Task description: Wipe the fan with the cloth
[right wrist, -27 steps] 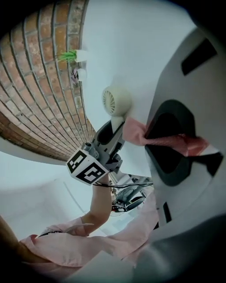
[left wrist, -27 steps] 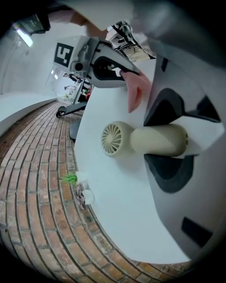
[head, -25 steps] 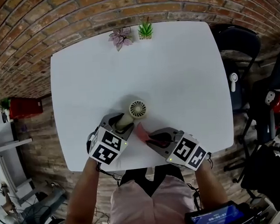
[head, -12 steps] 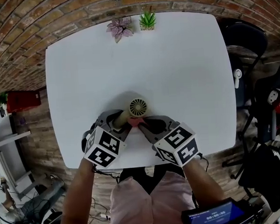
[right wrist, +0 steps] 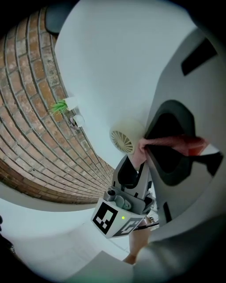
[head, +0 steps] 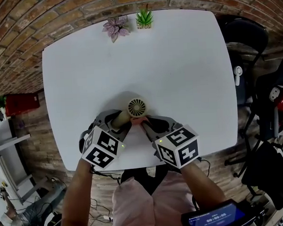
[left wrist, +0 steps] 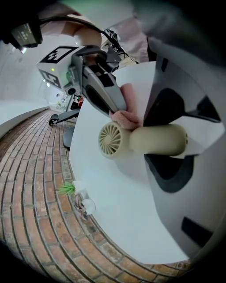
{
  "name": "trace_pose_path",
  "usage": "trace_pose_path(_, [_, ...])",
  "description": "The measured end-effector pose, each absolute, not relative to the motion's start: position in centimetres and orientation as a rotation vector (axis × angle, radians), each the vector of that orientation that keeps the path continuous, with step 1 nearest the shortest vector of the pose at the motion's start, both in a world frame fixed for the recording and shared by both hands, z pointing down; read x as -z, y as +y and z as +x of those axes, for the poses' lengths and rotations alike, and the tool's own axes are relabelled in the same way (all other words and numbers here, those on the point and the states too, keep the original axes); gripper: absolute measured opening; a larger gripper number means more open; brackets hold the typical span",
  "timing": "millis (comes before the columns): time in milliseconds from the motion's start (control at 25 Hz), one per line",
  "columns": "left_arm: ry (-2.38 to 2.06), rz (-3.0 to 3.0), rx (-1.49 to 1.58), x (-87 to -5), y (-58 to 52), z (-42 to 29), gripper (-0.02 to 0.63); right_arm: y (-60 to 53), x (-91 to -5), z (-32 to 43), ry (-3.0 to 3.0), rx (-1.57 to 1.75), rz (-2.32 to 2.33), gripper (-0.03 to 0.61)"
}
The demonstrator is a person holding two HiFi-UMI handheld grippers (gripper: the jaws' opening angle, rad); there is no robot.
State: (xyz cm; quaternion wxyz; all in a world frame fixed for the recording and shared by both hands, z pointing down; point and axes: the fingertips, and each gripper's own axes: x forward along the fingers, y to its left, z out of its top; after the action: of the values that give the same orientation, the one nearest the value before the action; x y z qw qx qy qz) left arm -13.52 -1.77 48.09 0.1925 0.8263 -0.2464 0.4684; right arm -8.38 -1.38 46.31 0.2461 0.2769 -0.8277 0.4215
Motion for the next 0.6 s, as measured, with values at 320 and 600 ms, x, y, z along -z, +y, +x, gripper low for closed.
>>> trace_pose_path(320, [-0.65, 2.327, -1.352, -48.1, -1.7, -13.5, 0.196, -1.9, -46.5, -6.9, -2.23, -1.154, 0.81, 0.038])
trace_pose_path(600, [-0.591, 2.337, -1.396, -48.1, -1.7, -13.3, 0.196, -2.4, -46.6, -6.1, -2.218, -1.149, 0.826, 0.037])
